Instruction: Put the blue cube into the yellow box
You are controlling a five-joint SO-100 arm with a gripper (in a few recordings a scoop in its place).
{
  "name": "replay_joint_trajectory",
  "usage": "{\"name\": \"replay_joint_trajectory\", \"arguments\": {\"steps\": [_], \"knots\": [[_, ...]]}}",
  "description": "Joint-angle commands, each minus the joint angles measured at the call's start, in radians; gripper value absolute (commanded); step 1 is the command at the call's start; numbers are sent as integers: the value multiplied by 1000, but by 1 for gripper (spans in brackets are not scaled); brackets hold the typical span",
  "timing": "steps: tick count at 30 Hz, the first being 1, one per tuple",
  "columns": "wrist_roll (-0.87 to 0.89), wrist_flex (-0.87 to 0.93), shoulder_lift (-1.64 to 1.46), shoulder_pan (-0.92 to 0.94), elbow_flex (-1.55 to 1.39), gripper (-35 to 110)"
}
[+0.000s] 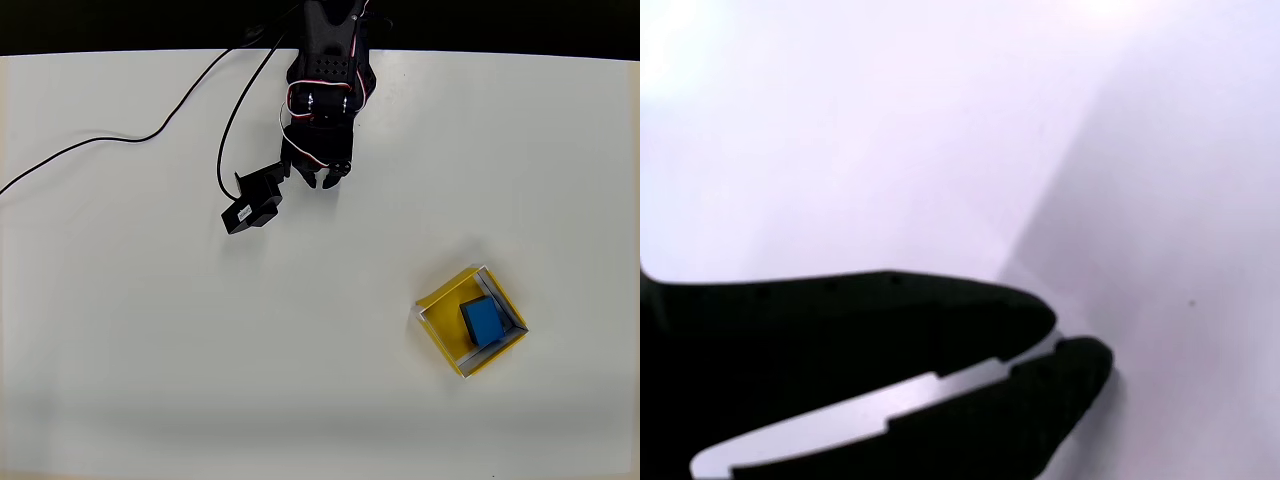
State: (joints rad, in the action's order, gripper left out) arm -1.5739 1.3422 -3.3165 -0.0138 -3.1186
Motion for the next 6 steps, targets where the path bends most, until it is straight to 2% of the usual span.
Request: {"name": "replay_joint_trajectory", "arguments": {"steps": [1, 6], "knots": [[-12, 14, -26, -11, -28, 4], [-12, 14, -26, -11, -28, 4]]}}
